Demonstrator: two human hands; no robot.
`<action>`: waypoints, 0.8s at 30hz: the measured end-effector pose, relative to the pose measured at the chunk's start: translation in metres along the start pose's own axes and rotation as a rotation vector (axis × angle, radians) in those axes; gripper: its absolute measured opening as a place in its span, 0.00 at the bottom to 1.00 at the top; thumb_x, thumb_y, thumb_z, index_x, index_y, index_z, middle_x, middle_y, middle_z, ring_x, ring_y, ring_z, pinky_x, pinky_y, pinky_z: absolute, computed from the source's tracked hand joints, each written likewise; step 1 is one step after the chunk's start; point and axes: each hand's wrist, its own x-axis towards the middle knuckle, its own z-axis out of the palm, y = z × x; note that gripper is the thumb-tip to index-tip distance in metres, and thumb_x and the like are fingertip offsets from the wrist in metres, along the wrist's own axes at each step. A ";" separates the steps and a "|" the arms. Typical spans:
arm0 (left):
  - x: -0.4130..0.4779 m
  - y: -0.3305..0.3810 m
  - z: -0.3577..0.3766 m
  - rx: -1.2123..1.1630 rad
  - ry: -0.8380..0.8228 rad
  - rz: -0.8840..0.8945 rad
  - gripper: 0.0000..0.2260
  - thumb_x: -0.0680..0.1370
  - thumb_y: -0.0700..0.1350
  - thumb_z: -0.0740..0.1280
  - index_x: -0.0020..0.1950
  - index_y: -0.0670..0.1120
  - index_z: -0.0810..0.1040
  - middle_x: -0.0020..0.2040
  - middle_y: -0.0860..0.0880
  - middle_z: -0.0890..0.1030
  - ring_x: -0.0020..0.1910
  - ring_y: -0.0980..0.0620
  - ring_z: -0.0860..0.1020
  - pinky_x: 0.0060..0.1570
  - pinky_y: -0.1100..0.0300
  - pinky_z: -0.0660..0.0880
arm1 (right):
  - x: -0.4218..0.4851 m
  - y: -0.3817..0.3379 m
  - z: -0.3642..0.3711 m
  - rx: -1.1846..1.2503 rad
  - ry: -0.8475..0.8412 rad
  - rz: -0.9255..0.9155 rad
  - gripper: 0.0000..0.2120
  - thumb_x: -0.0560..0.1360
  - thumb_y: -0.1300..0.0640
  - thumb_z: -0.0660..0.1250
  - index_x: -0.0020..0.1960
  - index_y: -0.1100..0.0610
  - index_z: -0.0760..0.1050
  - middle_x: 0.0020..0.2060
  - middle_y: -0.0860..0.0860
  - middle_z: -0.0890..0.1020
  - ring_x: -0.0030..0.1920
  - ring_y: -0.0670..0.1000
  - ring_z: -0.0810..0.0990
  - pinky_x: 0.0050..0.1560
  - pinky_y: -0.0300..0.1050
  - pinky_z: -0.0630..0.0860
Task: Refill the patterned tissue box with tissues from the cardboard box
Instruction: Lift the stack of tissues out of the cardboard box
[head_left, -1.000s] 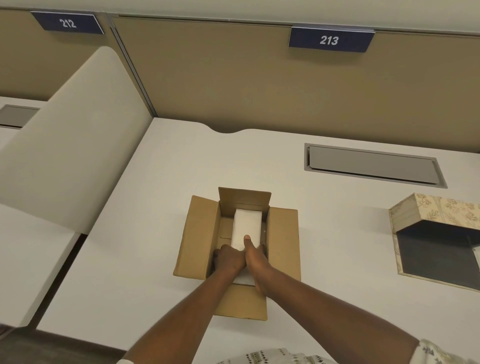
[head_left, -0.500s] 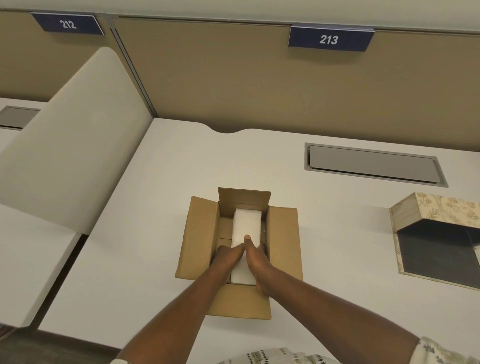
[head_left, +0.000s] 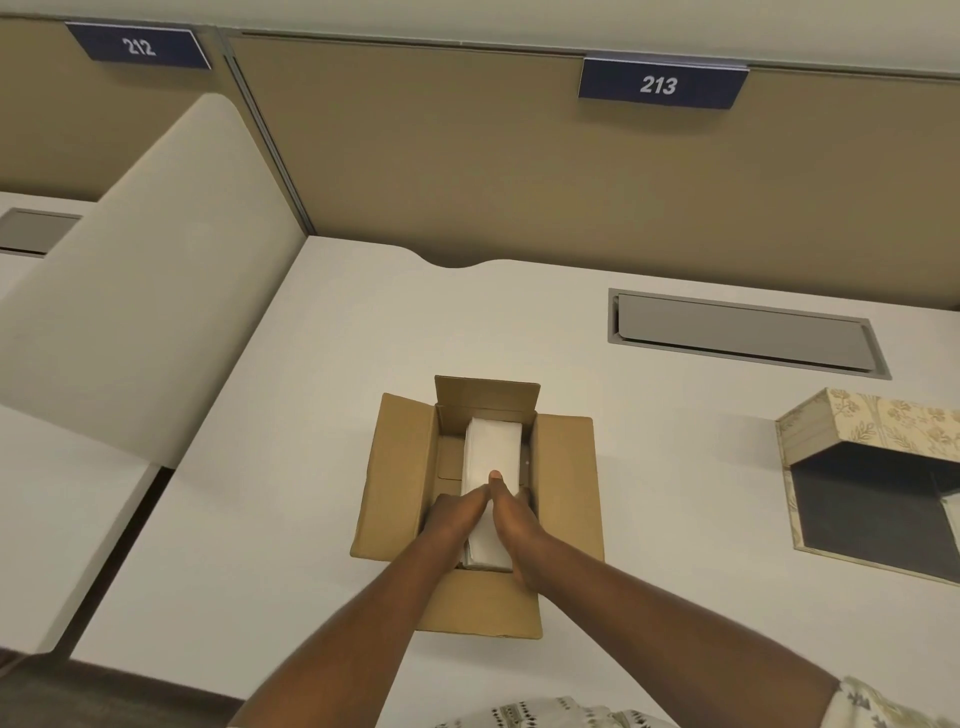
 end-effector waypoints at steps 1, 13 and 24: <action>0.019 -0.008 0.002 0.029 -0.014 0.035 0.36 0.68 0.70 0.64 0.67 0.48 0.75 0.63 0.47 0.80 0.57 0.49 0.80 0.54 0.54 0.79 | -0.001 -0.001 -0.001 0.004 -0.002 0.000 0.38 0.81 0.33 0.50 0.82 0.52 0.43 0.81 0.54 0.55 0.79 0.58 0.56 0.77 0.57 0.57; 0.020 -0.011 0.005 -0.083 -0.079 -0.014 0.41 0.66 0.65 0.67 0.72 0.42 0.71 0.59 0.45 0.80 0.49 0.48 0.81 0.40 0.56 0.78 | -0.015 -0.003 -0.014 -0.102 0.011 -0.088 0.38 0.81 0.37 0.54 0.82 0.55 0.45 0.80 0.54 0.56 0.78 0.57 0.59 0.75 0.54 0.60; -0.055 0.028 -0.013 -0.187 -0.180 -0.026 0.19 0.76 0.55 0.73 0.59 0.43 0.82 0.53 0.41 0.86 0.53 0.42 0.84 0.55 0.51 0.80 | -0.028 -0.007 -0.029 -0.173 -0.005 -0.145 0.36 0.80 0.38 0.60 0.80 0.54 0.54 0.74 0.54 0.68 0.70 0.56 0.71 0.63 0.48 0.72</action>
